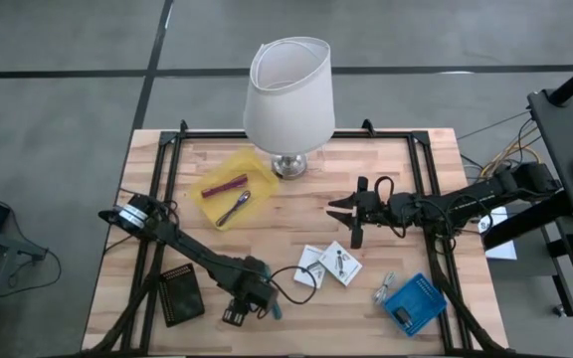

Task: Pick and place items into bin
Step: Put the white charger adapter into the black bin

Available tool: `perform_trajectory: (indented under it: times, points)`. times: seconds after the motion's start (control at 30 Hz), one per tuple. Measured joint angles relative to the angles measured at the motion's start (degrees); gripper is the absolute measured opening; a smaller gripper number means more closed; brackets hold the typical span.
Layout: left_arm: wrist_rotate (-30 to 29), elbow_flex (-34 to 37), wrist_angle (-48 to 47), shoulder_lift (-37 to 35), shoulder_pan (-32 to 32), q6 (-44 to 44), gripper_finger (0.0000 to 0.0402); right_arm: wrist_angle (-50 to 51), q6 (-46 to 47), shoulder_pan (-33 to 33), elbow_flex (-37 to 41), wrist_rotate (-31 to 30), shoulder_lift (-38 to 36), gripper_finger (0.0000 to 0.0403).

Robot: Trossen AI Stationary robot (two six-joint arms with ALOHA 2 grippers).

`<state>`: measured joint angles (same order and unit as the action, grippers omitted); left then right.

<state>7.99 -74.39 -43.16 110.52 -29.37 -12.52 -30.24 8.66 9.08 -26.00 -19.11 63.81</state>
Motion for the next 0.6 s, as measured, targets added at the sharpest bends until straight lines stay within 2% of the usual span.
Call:
perform_trajectory:
  times: [0.33,0.6]
  points:
    - [-0.02,-3.95,-28.22,-1.71,0.00,-13.35,0.0181,-0.02,-2.85,0.00,0.00,0.00,0.00,0.0084]
    - [2.25,-3.91,-30.00,-8.09,-0.46,-28.51,0.0181,0.00,-2.89,0.00,0.00,0.01,0.00,0.0077]
